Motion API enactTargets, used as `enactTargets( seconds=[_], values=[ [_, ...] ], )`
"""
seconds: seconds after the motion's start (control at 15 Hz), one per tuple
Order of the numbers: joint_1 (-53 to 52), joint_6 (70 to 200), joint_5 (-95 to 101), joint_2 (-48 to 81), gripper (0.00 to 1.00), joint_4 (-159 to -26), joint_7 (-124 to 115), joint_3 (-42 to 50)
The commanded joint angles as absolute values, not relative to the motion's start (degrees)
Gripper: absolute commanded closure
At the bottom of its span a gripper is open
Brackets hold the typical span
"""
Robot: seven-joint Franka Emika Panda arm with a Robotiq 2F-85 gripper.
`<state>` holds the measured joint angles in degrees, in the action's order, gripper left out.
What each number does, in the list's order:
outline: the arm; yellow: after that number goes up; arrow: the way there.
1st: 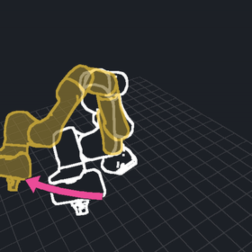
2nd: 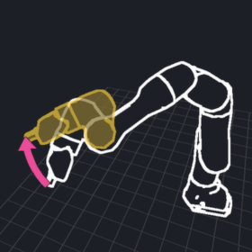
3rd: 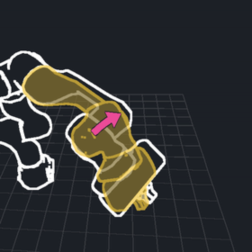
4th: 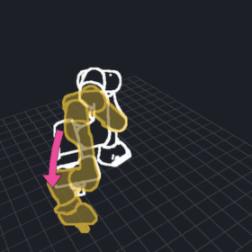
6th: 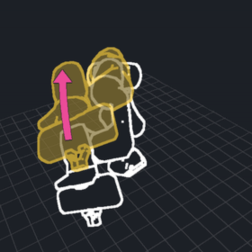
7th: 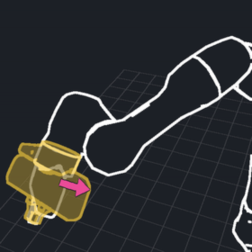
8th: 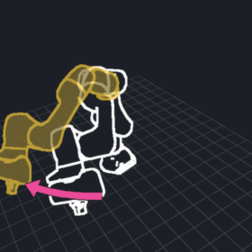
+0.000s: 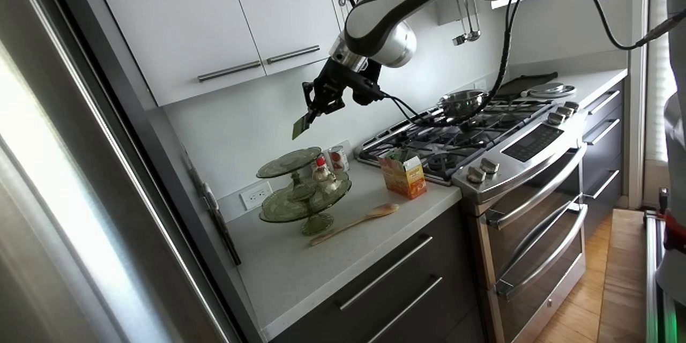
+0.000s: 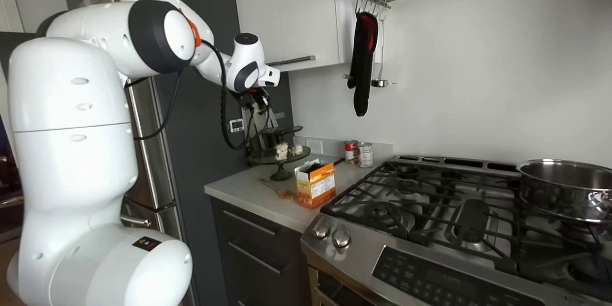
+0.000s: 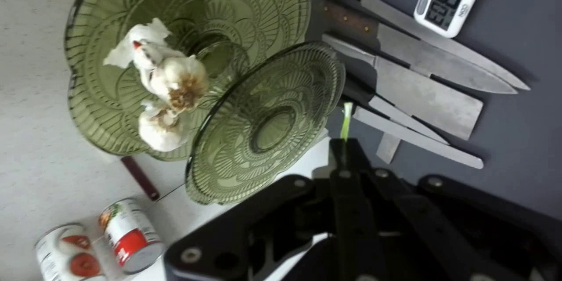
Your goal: Pull the sachet box backwards, remove a sachet and place it at the top layer of the cake stand
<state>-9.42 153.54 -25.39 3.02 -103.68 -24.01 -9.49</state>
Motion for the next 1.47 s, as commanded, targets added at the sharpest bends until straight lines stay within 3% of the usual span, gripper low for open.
enactTargets(
  seconds=[0.0, 1.0, 1.07, 1.2, 1.4],
  values=[
    [-9.31, 153.72, -33.35, 9.34, 1.0, -97.59, -16.54, -10.96],
    [-9.24, 136.99, -25.01, 24.77, 1.0, -78.38, -27.59, -7.7],
    [-9.27, 136.73, -24.73, 25.31, 0.74, -77.59, -27.4, -7.7],
    [-9.52, 136.55, -22.89, 25.82, 0.66, -76.54, -27.45, -7.25],
    [-9.56, 136.72, -20.41, 25.35, 0.44, -75.67, -25.43, -7.05]
  ],
)
